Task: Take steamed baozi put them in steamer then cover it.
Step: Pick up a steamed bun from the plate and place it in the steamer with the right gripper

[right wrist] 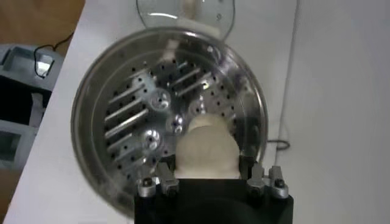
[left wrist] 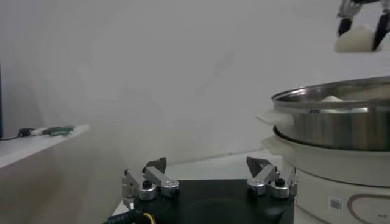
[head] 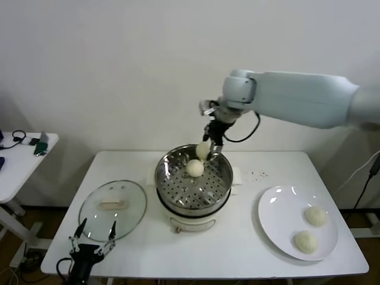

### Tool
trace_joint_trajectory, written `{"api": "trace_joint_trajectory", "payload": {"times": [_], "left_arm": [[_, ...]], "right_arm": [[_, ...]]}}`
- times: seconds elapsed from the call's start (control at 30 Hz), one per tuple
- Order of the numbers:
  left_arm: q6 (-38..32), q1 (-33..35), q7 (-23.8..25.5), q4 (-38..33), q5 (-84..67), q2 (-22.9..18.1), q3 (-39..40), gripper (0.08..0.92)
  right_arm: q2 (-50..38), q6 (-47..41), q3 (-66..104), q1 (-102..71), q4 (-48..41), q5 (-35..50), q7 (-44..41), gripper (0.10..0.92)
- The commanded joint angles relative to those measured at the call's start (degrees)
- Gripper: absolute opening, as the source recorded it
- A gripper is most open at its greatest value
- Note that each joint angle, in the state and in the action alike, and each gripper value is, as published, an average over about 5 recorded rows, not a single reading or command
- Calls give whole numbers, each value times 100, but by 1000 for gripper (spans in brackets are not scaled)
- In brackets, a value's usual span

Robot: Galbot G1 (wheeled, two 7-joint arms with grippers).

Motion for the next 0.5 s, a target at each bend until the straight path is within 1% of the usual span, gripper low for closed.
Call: {"api": "trace_joint_trajectory", "payload": {"times": [0.03, 0.23, 0.5], "left_arm": [[6, -7, -50, -13, -39, 14, -1, 823], [7, -15, -47, 6, -34, 12, -17, 823], [-3, -16, -47, 59, -29, 9, -25, 823]], "right_arm": [[1291, -241, 118, -646, -384, 165, 284, 674], [1485, -260, 123, -952, -532, 25, 291, 673], [1379, -257, 38, -1149, -514, -235, 289, 675]]}}
